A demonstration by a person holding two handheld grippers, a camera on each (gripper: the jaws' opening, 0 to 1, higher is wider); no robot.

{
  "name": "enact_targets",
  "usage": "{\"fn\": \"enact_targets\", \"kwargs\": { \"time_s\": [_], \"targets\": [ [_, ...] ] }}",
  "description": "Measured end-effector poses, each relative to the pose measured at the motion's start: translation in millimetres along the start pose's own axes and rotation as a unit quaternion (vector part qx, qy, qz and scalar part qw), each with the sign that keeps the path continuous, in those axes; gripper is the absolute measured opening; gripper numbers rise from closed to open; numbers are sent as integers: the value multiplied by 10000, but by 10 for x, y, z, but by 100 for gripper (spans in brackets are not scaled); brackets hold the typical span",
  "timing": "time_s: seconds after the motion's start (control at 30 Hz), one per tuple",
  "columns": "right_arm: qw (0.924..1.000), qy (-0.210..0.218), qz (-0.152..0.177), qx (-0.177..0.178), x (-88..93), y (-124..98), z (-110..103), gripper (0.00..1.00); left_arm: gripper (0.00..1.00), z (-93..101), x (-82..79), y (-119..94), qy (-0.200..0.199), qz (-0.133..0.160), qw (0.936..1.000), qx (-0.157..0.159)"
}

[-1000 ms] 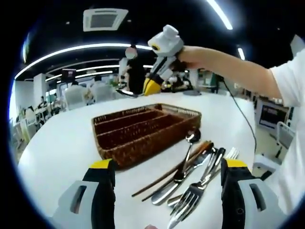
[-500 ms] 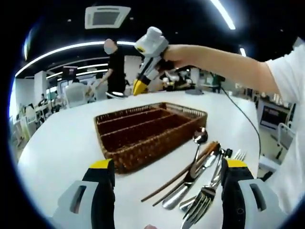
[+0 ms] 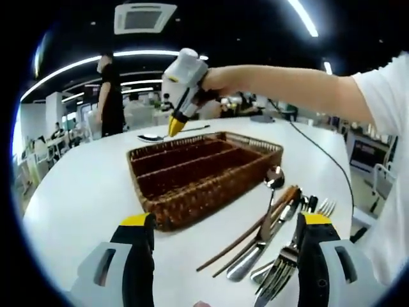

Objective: Arrange the knives, forks, and spoons in their matching storage slots by inserting each utensil handle-first until every utensil is classified and aligned in the correct compartment

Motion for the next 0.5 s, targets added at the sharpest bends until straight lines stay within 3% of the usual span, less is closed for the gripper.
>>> {"fn": "enact_targets", "kwargs": {
  "time_s": [0.4,0.5],
  "targets": [
    [9996,64,-238,-112,219,293,86,2,93,-36,52,-3,-48,-84,9999,-36],
    [9993,162,-286,-180,295,369,-3,2,93,-54,65,-14,-58,-110,9999,-55]
  ]
}}
Point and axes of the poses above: the point that each gripper's makers call its tool centre point, and the gripper's own axes: y roughly forward along the fingers, z roughly to its right, x roughly out of its underside, the point moved 4 cm from there along -y, roughly backward along the fingers, and after that the axes turned 6 degrees about z, right-handed, at the moved point
